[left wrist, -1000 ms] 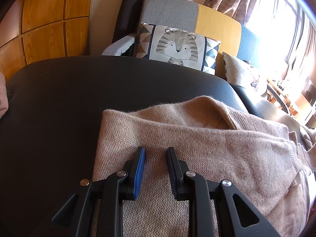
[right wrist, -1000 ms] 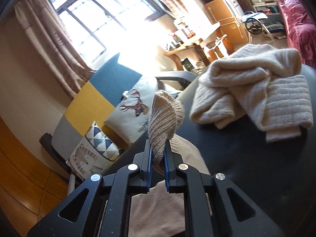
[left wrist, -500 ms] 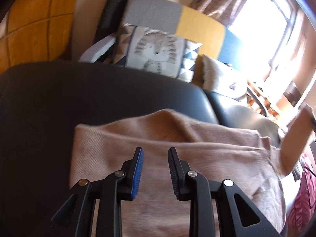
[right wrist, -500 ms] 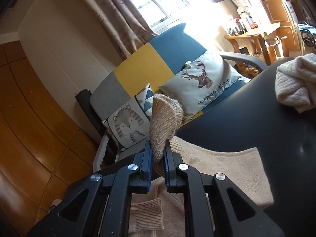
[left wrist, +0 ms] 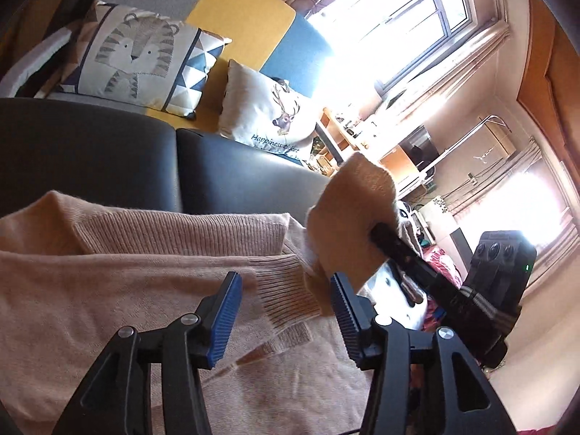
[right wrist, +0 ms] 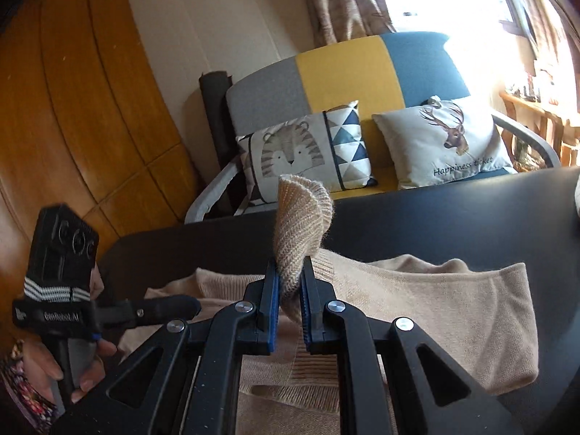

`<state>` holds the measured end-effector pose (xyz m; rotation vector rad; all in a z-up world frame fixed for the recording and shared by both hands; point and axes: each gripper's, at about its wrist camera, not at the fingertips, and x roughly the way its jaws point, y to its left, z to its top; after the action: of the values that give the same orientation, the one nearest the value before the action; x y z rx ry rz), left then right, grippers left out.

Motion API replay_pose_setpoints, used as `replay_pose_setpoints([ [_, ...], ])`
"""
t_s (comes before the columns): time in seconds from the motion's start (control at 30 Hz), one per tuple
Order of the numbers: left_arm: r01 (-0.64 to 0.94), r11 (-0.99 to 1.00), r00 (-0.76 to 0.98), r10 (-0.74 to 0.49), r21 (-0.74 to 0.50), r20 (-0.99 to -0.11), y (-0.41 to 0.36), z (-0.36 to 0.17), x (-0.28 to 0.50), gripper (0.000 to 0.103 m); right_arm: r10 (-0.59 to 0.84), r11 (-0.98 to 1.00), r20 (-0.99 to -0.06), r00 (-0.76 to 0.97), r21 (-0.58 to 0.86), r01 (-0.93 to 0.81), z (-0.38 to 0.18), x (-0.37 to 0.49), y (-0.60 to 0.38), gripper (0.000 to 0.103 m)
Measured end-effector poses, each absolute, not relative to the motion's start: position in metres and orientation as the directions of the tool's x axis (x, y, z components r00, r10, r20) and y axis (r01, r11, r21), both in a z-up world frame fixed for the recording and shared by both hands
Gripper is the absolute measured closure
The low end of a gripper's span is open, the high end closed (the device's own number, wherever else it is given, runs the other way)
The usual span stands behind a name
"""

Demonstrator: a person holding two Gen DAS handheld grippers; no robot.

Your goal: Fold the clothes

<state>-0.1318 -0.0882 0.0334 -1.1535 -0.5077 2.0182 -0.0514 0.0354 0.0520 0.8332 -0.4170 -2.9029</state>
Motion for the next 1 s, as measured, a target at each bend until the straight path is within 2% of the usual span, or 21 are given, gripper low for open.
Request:
replay_pose_setpoints([
  [0.23, -0.322, -0.659, -0.327, 0.751, -0.68, -0.574, -0.104, 0.014, -0.133, 0.045, -0.167, -0.981, -0.559, -0.812, 0.173, 0.083, 0.02, -0.059, -0.008, 0.092],
  [0.43, -0.215, -0.605, -0.27, 0.791, -0.767, -0.549, -0.115, -0.012, -0.143, 0.04, -0.157, -0.987, -0.615, -0.773, 0.111, 0.113, -0.009, -0.056, -0.025, 0.092],
  [0.57, -0.178, -0.596, -0.236, 0.798, -0.783, -0.554, -0.11, -0.025, -0.146, 0.035, -0.211, -0.976, -0.637, -0.742, 0.184, 0.12, -0.022, -0.054, -0.023, 0.088],
  [0.7, -0.163, -0.589, -0.221, 0.804, -0.792, -0.553, -0.105, -0.035, -0.141, 0.034, -0.282, -0.948, -0.603, -0.746, 0.295, 0.12, -0.023, -0.042, -0.013, 0.084],
  [1.0, -0.154, -0.533, -0.277, 0.832, -0.832, -0.481, -0.12, -0.037, -0.122, 0.033, -0.343, -0.934, -0.596, -0.727, 0.301, 0.194, -0.027, -0.03, -0.03, 0.083],
])
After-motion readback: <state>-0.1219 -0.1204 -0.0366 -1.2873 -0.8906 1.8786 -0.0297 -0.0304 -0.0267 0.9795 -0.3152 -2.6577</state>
